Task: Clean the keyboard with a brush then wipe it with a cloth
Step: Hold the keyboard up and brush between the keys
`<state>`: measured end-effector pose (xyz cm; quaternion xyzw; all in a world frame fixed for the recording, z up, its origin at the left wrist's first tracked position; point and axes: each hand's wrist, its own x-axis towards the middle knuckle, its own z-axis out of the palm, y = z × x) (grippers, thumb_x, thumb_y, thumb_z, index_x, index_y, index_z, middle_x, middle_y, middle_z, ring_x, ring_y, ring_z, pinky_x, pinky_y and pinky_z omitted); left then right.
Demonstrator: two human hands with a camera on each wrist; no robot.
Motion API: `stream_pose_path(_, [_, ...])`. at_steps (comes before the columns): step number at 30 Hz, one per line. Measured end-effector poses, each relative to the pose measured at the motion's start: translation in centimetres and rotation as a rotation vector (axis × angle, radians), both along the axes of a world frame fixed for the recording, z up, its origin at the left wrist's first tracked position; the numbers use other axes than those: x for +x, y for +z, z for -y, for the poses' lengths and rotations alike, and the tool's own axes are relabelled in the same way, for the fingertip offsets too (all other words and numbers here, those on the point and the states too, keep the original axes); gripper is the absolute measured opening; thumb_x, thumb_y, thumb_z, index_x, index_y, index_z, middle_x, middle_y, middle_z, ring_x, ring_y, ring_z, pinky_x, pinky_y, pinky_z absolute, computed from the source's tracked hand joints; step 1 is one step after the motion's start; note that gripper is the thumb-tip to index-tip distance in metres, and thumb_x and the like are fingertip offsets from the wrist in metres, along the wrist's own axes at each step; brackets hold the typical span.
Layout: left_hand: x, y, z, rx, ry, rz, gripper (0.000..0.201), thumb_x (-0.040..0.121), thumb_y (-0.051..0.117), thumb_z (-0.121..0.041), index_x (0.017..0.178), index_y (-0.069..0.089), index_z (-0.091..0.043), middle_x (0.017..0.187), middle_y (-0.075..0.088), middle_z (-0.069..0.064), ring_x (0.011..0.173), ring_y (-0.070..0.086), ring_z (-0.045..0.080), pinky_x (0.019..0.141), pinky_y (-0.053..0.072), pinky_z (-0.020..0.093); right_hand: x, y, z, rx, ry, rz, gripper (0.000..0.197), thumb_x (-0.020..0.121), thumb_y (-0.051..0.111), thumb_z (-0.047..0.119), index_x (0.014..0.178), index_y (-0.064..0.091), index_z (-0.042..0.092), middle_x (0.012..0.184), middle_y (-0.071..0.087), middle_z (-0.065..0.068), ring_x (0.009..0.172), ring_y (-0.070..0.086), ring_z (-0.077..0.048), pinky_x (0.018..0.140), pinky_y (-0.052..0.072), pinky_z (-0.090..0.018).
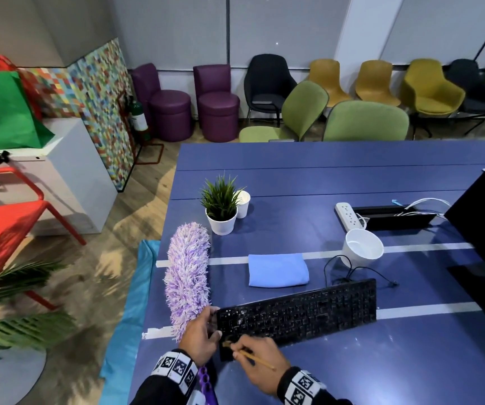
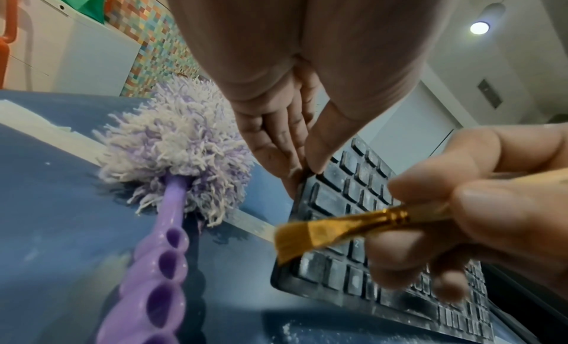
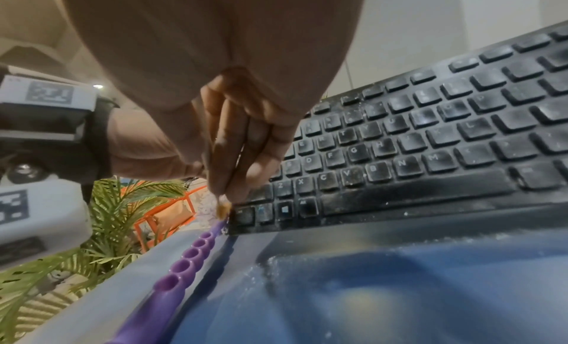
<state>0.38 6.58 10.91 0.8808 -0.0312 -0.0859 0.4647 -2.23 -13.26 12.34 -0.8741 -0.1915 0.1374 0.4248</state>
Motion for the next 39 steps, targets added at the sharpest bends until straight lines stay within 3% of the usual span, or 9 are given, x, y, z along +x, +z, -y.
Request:
stream_pose_path(4, [0.1, -0.4, -0.2, -0.003, -0.007, -0.001, 0.058, 0.077, 0.061, 0.001, 0.104, 0.044, -0.047, 0.095, 0.068, -0.025, 0.077, 0.069, 0.004, 0.077, 0.054, 0.020, -0.6, -0.1, -0.6, 0.027, 0.054, -0.039, 0.008, 0.083, 0.056, 0.036, 0.086, 0.064, 0.036, 0.077, 0.070, 0.011, 0.066, 0.062, -0.002, 0.069, 0.053, -0.016])
stream_pose_path(9, [-0.2, -0.6, 0.0, -0.018, 0.008, -0.018, 0.062, 0.077, 0.062, 0.004, 0.103, 0.043, -0.050, 0.095, 0.067, -0.029, 0.080, 0.068, 0.001, 0.076, 0.050, 0.013, -0.3, 0.4, 0.4, 0.047, -0.127, 0.081, 0.010, 0.085, 0.056, 0.035, 0.080, 0.052, 0.043, 0.083, 0.068, 0.008, 0.068, 0.062, -0.006, 0.067, 0.054, -0.024])
stream_pose_path(13, [-0.2, -0.4, 0.1, -0.025, 0.006, -0.010, 0.067, 0.078, 0.061, 0.007, 0.101, 0.043, -0.054, 0.094, 0.066, -0.032, 0.080, 0.067, -0.003, 0.075, 0.047, 0.007, 0.0, 0.4, 0.3, -0.037, -0.205, 0.107, 0.008, 0.083, 0.051, 0.037, 0.082, 0.052, 0.029, 0.078, 0.069, 0.007, 0.066, 0.061, -0.009, 0.064, 0.052, -0.024])
stream_pose_path(20, [0.1, -0.2, 0.1, -0.010, -0.005, 0.017, 0.066, 0.076, 0.059, 0.006, 0.101, 0.044, -0.053, 0.096, 0.066, -0.026, 0.077, 0.067, 0.003, 0.072, 0.048, 0.010, -0.4, 0.8, -0.7, 0.034, -0.020, 0.028, 0.011, 0.086, 0.054, 0.035, 0.091, 0.061, 0.027, 0.075, 0.061, 0.020, 0.064, 0.057, 0.001, 0.065, 0.045, -0.009])
stream_pose_path(23, [-0.1, -0.3, 0.1, -0.001, -0.002, 0.001, 0.060, 0.076, 0.061, 0.003, 0.102, 0.044, -0.048, 0.094, 0.067, -0.025, 0.077, 0.068, 0.004, 0.074, 0.050, 0.013, -0.4, 1.1, -0.1, 0.029, -0.140, 0.123, 0.007, 0.081, 0.057, 0.032, 0.083, 0.059, 0.026, 0.070, 0.054, 0.030, 0.061, 0.053, 0.004, 0.061, 0.044, -0.010])
stream_pose_path(28, [-0.3, -0.2, 0.2, 0.001, 0.010, -0.016, 0.049, 0.076, 0.062, 0.006, 0.095, 0.050, -0.038, 0.097, 0.065, -0.031, 0.080, 0.067, 0.000, 0.071, 0.044, 0.003, 0.0, 1.9, 1.7, 0.030, -0.368, 0.258, 0.006, 0.078, 0.059, 0.030, 0.076, 0.056, 0.026, 0.069, 0.061, 0.013, 0.062, 0.054, -0.002, 0.058, 0.042, -0.013])
stream_pose_path(32, [-0.1, 0.1, 0.3, 0.007, 0.010, -0.016, 0.050, 0.077, 0.062, 0.005, 0.097, 0.049, -0.039, 0.096, 0.064, -0.033, 0.081, 0.066, -0.001, 0.072, 0.044, 0.005, 0.4, 2.4, 1.5, 0.098, -0.326, 0.215, 0.004, 0.084, 0.059, 0.025, 0.080, 0.060, 0.024, 0.074, 0.061, 0.011, 0.064, 0.056, -0.002, 0.061, 0.045, -0.012])
stream_pose_path(35, [-0.1, 0.1, 0.3, -0.003, 0.007, 0.001, 0.062, 0.076, 0.060, 0.004, 0.102, 0.045, -0.050, 0.096, 0.065, -0.029, 0.079, 0.066, 0.002, 0.072, 0.045, 0.005, 0.3, 2.0, 1.2, 0.067, -0.244, 0.061, 0.005, 0.081, 0.058, 0.028, 0.077, 0.058, 0.026, 0.070, 0.067, 0.005, 0.060, 0.060, -0.007, 0.062, 0.053, -0.027])
stream_pose_path(39, [-0.1, 0.1, 0.2, -0.004, 0.005, 0.014, 0.068, 0.076, 0.061, 0.001, 0.103, 0.041, -0.058, 0.098, 0.064, -0.028, 0.080, 0.066, 0.003, 0.073, 0.046, 0.007, 0.5, 1.8, 1.5, 0.110, -0.354, 0.110, 0.007, 0.083, 0.059, 0.027, 0.076, 0.059, 0.027, 0.069, 0.066, 0.009, 0.060, 0.060, -0.005, 0.060, 0.052, -0.024])
